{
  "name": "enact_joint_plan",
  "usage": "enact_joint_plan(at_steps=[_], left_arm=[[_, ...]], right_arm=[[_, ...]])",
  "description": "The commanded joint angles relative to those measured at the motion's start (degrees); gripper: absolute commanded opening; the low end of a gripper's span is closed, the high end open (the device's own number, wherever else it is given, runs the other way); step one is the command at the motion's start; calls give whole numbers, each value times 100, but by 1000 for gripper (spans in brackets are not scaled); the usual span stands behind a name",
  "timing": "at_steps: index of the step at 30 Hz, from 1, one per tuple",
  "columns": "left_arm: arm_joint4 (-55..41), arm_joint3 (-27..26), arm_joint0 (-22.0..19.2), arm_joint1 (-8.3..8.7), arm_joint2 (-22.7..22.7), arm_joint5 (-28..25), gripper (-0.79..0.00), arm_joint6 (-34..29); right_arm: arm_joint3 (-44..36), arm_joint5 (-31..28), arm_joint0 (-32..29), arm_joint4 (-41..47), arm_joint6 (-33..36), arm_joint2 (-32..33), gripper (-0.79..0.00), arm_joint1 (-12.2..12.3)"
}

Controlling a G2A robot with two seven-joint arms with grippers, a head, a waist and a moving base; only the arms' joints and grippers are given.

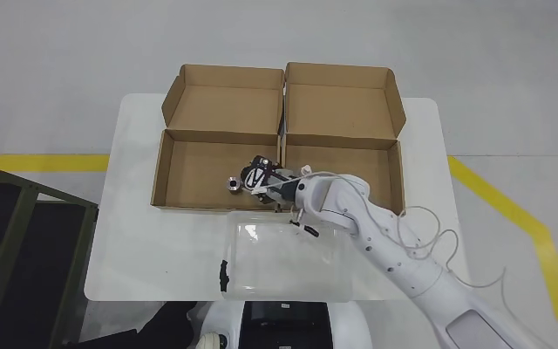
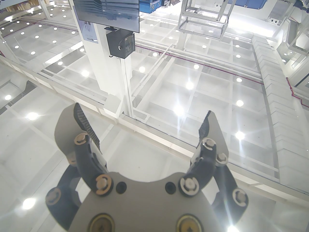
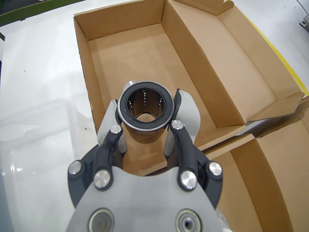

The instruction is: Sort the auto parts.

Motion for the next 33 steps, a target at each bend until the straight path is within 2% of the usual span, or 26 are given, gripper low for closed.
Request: enact_joint_plan(at_steps=[1,5,12,14,18,27,32,33], left_arm=[[0,0,0,0,0,0,0,0],[0,0,0,0,0,0,0,0],[0,0,0,0,0,0,0,0],[0,0,0,0,0,0,0,0],[0,0,0,0,0,0,0,0],[0,0,0,0,0,0,0,0],[0,0,0,0,0,0,0,0],[0,0,0,0,0,0,0,0]], right_arm=[[67,20,32,-10,70,-29,-696,-25],[200,62,95,-11,147,-79,-631,-80],[440,89,175,-13,158,-168,-588,-175],[504,98,193,-19,154,-190,-557,-201],[646,115,234,-34,166,-228,-446,-252],[857,79,296,-63,163,-244,-403,-337],[712,32,268,-128,134,-176,-394,-344],[640,13,245,-142,124,-140,-369,-335]])
